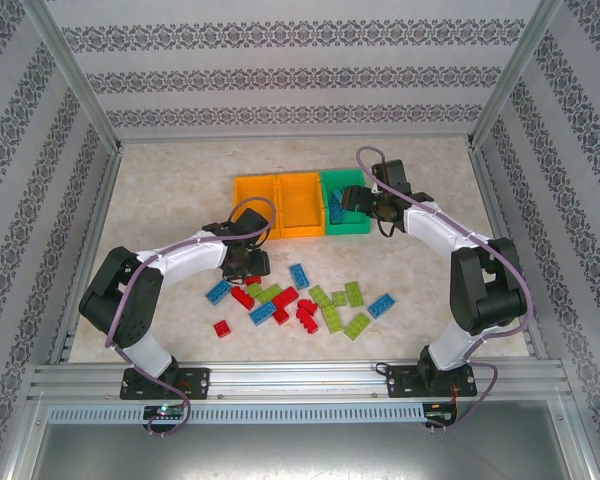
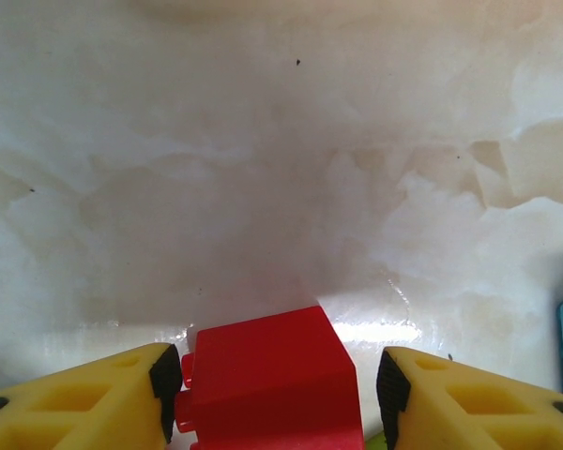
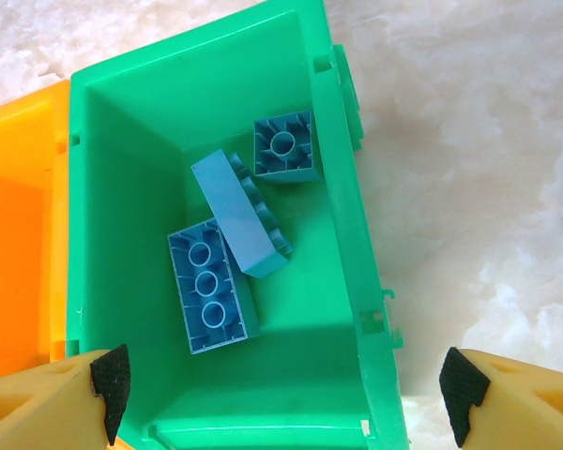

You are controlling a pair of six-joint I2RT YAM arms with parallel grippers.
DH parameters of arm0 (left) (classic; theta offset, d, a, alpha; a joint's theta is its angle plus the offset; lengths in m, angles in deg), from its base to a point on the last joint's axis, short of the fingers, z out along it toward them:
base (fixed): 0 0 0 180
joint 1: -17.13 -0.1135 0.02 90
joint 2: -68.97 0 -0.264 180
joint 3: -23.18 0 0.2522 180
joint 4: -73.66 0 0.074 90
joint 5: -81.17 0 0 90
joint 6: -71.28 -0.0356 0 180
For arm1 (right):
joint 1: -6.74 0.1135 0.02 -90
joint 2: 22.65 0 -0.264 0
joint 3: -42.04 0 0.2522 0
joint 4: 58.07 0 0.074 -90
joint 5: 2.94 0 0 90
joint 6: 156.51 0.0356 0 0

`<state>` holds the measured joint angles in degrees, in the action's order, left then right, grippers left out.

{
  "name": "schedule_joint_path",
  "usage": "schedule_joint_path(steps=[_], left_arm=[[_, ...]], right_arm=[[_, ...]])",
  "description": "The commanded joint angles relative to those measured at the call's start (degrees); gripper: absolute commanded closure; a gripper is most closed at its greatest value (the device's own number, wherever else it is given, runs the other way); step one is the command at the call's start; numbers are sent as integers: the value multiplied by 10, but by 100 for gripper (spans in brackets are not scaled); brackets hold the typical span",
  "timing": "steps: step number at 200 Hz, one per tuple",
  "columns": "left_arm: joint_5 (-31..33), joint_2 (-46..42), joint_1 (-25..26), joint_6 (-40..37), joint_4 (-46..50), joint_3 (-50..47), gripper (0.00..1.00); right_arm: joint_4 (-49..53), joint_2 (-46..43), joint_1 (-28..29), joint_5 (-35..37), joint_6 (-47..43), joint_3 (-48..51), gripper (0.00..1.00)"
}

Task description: Sort the legos into containers by color

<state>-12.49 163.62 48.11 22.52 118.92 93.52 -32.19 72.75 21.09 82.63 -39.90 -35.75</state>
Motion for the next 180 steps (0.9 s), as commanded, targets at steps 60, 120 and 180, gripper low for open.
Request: schedule_joint_path(steps=[60,120,180], left_arm=[[-6,13,-7,-2,1,1,55],[63,-10,-9,-52,49,83,61],[105,40,-43,-132,49,220,62]], right_arm=[[-2,-35,-10,0,-8,23,11],[3,-59,-9,1,-16,55,11],[4,-139,12,-7,-18,149,12]])
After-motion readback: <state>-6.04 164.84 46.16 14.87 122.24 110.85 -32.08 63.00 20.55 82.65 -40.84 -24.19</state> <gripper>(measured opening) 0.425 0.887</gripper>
